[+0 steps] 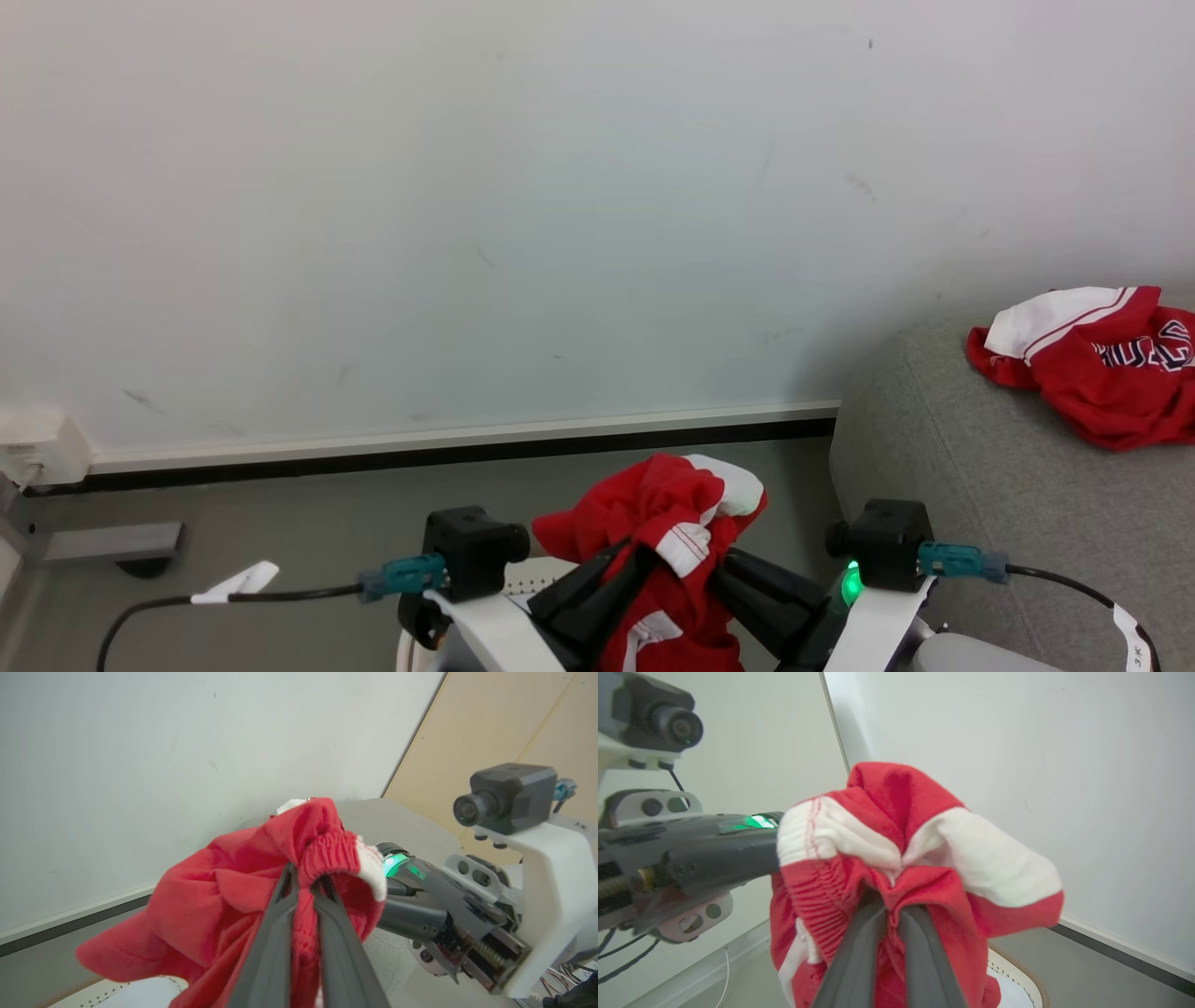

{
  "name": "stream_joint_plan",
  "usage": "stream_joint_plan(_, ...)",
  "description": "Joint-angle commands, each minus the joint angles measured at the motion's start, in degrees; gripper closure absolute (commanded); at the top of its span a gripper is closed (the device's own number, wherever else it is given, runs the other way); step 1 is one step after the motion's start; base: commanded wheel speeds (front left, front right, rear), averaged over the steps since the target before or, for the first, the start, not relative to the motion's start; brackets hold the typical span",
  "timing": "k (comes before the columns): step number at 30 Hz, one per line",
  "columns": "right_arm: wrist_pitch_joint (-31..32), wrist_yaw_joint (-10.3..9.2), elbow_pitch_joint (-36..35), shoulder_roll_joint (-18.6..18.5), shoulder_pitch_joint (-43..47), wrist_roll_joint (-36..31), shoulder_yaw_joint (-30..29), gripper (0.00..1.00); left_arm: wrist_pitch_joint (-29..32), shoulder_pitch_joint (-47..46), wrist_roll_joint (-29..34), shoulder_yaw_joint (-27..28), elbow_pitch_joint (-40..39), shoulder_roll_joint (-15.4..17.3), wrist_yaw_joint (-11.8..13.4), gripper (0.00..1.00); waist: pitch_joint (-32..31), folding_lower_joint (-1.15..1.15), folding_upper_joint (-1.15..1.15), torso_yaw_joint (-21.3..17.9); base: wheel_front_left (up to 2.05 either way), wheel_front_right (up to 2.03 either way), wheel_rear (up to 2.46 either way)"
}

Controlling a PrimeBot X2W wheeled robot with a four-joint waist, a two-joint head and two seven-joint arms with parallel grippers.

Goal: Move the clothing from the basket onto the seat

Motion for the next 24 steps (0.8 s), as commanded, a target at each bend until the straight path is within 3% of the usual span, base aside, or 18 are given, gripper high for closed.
stream_joint_plan(1, -0.5, -0.13, 0.3, 0.1, -0.8, 0.3, 0.3, 1.0, 0.1, -0.4, -0.2, 0.0, 0.2, -0.1, -0.3, 1.0, 0.1, 0.0, 0.0, -0.1, 0.0, 0.0, 0.0)
stream_joint_plan(4, -1.8, -0.13, 1.2, -0.6, -1.7, 1.1, 0.9, 1.0, -0.5, -0.8, -0.1, -0.4, 1.1, -0.2, -0.3, 1.0, 0.3, 0.0, 0.0, -0.4, 0.0, 0.0, 0.0)
stream_joint_plan(5, -2.2, -0.13, 1.4, -0.9, -1.9, 1.3, 1.0, 1.0, -0.7, -0.8, 0.3, -0.2, 1.4, -0.2, -0.1, 0.95, 0.4, 0.0, 0.0, -0.6, 0.0, 0.0, 0.0)
stream_joint_plan(7, -2.8, -0.13, 1.9, -1.5, -2.3, 2.0, 0.6, 1.0, -1.4, -0.8, 1.0, -0.1, 2.0, 0.0, 0.3, 0.39, 0.6, 0.0, 0.0, -1.1, 0.0, 0.0, 0.0)
stream_joint_plan(8, -3.0, -0.13, 2.2, -1.9, -2.4, 2.1, 0.2, 1.0, -1.7, -0.8, 1.6, -0.1, 2.3, 0.2, 0.5, 0.0, 0.7, 0.0, 0.0, -1.4, 0.0, 0.0, 0.0)
stream_joint_plan(16, -3.5, -0.13, 2.9, -5.5, -1.1, 0.9, -5.7, 1.0, -4.1, -0.3, 3.8, -0.6, 3.7, 0.0, 1.7, 0.0, 2.1, 0.0, 0.0, -5.9, 0.0, 0.0, 0.0)
stream_joint_plan(24, -3.5, -0.13, 1.3, -8.6, 1.7, -2.8, -14.7, 1.0, -5.5, -1.1, 5.3, -1.6, 4.6, -0.4, 1.9, 0.0, 3.7, 0.0, 0.0, -14.1, 0.0, 0.0, 0.0)
